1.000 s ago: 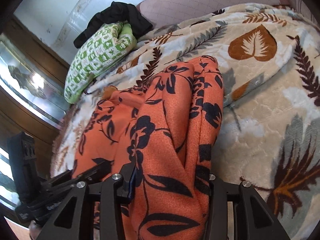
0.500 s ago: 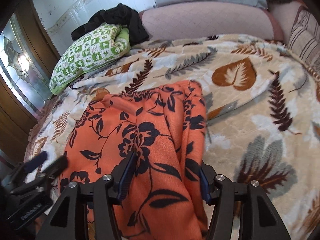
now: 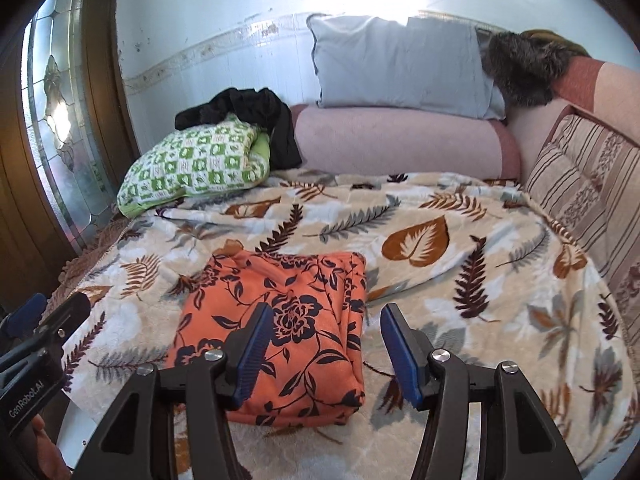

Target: Fold small clothes

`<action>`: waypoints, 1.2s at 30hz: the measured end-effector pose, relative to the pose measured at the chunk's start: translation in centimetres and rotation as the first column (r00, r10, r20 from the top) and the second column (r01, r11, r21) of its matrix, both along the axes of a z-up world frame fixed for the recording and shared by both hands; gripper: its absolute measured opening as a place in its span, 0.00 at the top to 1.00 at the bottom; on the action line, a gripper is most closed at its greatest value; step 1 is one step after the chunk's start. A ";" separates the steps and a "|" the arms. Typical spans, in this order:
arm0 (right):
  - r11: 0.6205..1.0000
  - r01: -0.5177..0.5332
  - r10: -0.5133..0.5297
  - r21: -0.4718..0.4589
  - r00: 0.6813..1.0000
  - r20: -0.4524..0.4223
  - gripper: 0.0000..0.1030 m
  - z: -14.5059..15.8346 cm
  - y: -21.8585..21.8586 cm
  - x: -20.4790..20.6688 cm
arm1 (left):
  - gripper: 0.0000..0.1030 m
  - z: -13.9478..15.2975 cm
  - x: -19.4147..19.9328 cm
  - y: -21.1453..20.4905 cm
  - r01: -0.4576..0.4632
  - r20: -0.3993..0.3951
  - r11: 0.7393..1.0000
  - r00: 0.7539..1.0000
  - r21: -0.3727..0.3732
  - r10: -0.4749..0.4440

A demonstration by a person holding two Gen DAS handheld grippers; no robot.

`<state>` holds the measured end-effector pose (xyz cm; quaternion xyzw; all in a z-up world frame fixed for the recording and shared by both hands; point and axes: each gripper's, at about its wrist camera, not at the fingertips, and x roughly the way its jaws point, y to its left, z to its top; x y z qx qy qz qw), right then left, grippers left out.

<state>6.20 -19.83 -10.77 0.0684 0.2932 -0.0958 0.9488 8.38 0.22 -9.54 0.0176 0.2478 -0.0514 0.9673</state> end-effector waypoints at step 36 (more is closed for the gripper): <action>0.998 -0.007 0.016 -0.059 0.988 0.156 0.32 8.4 5.1 -8.4 | 0.03 6.3 -6.3 3.7 -0.074 0.107 0.997 0.991 -0.006 0.074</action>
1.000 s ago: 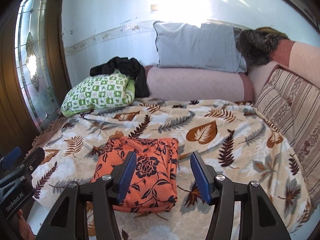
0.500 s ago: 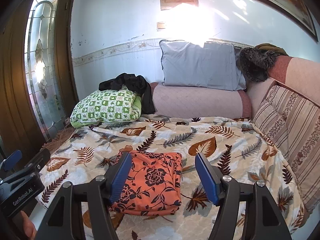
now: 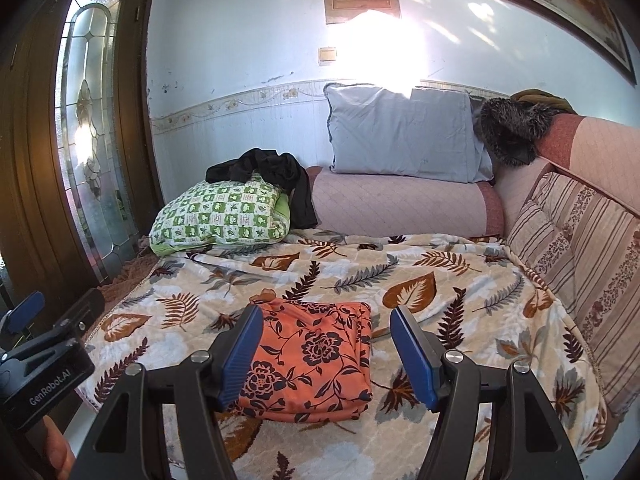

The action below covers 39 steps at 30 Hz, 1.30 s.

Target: Fold small clothes

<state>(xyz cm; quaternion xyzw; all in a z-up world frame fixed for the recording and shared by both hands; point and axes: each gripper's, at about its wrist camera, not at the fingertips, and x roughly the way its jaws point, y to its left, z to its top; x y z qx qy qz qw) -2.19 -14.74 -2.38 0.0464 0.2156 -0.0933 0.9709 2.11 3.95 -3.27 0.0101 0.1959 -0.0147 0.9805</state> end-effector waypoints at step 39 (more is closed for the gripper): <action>0.999 0.033 -0.034 0.018 0.997 0.066 0.32 3.5 -0.2 -3.0 | 0.02 3.9 -2.7 -1.1 0.049 0.044 0.999 0.998 0.001 -0.049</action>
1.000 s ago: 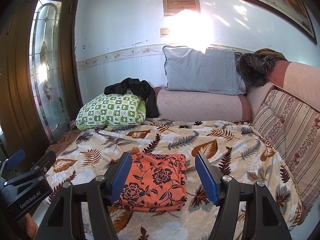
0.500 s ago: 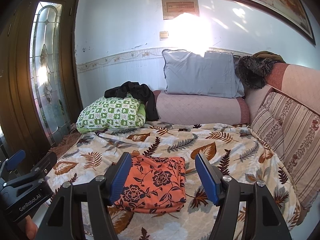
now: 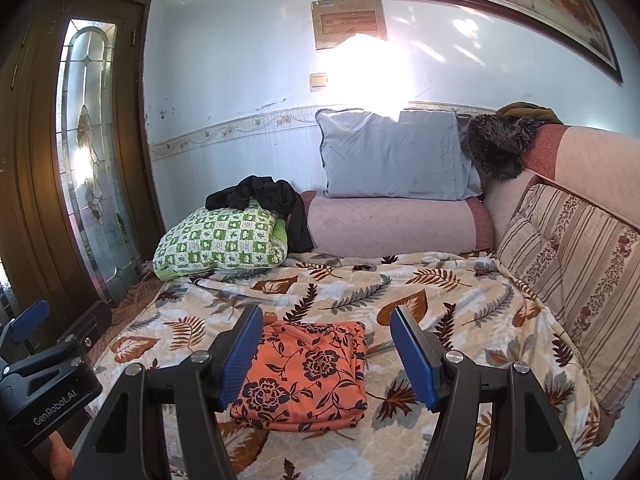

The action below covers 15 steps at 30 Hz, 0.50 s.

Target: Fold small clothes

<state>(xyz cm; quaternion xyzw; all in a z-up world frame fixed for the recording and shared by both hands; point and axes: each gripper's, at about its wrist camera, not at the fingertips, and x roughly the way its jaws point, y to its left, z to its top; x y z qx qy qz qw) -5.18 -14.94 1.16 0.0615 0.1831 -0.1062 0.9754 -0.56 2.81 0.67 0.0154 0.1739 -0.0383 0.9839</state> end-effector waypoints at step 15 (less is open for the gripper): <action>1.000 0.017 -0.017 -0.003 1.000 -0.018 0.32 0.0 -0.1 0.9 | 0.02 0.3 0.8 -0.3 0.009 -0.001 1.000 1.000 0.016 -0.009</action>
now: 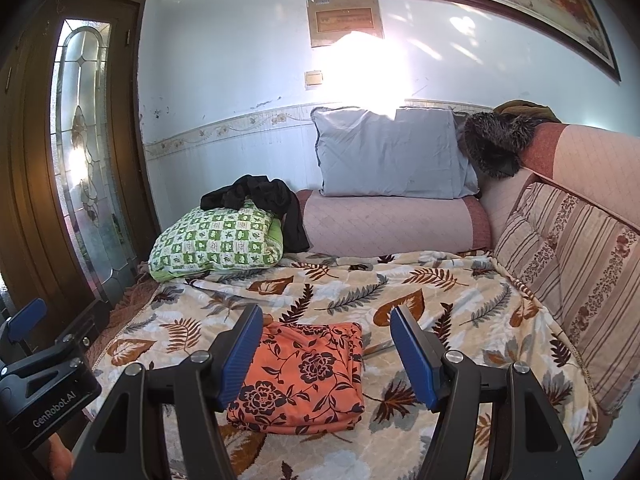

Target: Fold small clothes

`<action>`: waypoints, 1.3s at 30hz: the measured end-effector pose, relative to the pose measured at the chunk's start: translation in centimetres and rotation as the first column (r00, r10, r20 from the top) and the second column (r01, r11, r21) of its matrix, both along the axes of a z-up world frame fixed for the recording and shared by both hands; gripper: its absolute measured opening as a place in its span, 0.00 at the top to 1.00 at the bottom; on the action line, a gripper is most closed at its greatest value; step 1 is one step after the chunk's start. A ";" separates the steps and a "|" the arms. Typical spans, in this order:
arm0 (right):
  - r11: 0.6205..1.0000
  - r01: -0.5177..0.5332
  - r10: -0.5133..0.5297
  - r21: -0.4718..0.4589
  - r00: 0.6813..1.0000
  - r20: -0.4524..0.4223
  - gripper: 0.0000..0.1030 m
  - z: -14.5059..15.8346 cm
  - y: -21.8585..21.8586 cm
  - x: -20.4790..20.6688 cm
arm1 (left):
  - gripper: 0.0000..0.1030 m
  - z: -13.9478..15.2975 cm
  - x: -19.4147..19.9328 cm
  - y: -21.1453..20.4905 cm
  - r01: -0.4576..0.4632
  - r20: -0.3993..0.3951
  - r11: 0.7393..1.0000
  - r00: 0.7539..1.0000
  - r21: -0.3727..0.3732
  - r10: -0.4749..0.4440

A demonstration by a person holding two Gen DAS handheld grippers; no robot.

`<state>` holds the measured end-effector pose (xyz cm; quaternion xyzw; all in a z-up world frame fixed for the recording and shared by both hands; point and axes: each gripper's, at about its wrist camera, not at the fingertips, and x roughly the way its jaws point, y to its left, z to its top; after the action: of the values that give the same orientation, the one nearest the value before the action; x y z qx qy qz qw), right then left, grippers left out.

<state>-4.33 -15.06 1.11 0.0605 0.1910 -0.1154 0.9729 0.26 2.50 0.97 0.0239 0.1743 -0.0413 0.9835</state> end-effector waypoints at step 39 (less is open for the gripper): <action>0.999 0.041 -0.041 -0.008 0.998 -0.056 0.32 -1.2 -0.7 1.3 | 0.02 -0.7 1.6 -0.2 0.050 -0.022 0.999 0.999 0.018 -0.050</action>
<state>-3.04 -15.75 -0.12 0.0579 0.2166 -0.1376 0.9648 1.82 2.29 0.25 0.0369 0.1845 -0.0645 0.9800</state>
